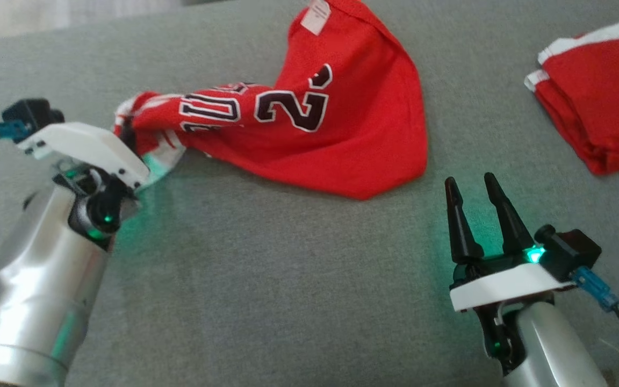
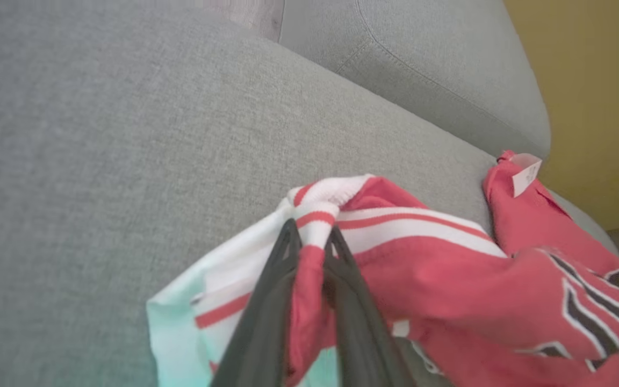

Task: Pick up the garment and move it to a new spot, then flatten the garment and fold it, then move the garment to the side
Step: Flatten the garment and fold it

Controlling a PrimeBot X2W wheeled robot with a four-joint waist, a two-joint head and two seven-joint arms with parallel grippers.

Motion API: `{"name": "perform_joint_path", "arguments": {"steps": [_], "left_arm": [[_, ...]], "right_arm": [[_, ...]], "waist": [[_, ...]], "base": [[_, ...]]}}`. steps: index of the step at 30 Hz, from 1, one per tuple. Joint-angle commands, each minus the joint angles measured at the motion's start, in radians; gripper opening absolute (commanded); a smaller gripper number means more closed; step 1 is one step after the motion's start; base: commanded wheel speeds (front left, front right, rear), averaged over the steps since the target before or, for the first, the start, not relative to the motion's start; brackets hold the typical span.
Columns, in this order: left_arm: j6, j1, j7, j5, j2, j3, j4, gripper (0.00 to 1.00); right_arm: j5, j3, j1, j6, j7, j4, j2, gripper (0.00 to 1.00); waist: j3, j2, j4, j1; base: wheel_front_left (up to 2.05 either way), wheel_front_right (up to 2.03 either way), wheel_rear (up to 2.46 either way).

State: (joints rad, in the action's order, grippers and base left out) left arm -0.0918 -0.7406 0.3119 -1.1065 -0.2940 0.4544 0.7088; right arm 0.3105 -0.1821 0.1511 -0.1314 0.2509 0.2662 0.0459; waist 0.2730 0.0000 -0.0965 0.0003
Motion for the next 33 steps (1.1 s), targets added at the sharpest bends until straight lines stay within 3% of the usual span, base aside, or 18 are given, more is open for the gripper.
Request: {"name": "perform_joint_path", "arguments": {"steps": [1,12,17,21,25,33], "left_arm": [[0.010,-0.065,-0.030,0.025,-0.049,-0.026,0.002,1.00],[0.065,-0.188,-0.358,0.319,-0.088,0.136,0.170,1.00],[0.059,-0.175,-0.507,0.398,-0.088,0.181,0.177,1.00],[0.045,-0.105,-0.560,0.418,-0.074,0.183,0.122,1.00],[0.001,0.019,-0.572,0.444,-0.061,0.166,0.004,1.00],[-0.141,0.380,-0.573,0.551,-0.005,0.054,-0.337,1.00]], "right_arm": [[-0.003,-0.027,0.027,0.001,0.011,-0.033,0.004,1.00],[-0.025,-0.006,0.038,0.001,0.011,-0.036,0.004,1.00],[-0.037,0.015,0.022,0.001,0.011,-0.036,0.004,1.00],[-0.047,0.037,-0.005,0.001,0.011,-0.034,0.004,1.00],[-0.056,0.060,-0.040,0.001,0.011,-0.030,0.004,1.00],[-0.066,0.092,-0.104,0.001,0.011,-0.018,0.004,1.00]], "waist": [[0.034,0.0000,-0.028,-0.0003],[0.014,0.0000,0.015,-0.0003],[-0.041,0.0000,0.066,-0.0003],[-0.098,0.0000,0.113,-0.0003],[-0.151,0.0000,0.154,-0.0003],[-0.211,0.0000,0.204,-0.0003]], "base": [[0.00,0.00,0.00],[0.00,0.00,0.00],[0.00,0.00,0.00],[0.00,0.00,0.00],[0.00,0.00,0.00],[0.00,0.00,0.00]]}}
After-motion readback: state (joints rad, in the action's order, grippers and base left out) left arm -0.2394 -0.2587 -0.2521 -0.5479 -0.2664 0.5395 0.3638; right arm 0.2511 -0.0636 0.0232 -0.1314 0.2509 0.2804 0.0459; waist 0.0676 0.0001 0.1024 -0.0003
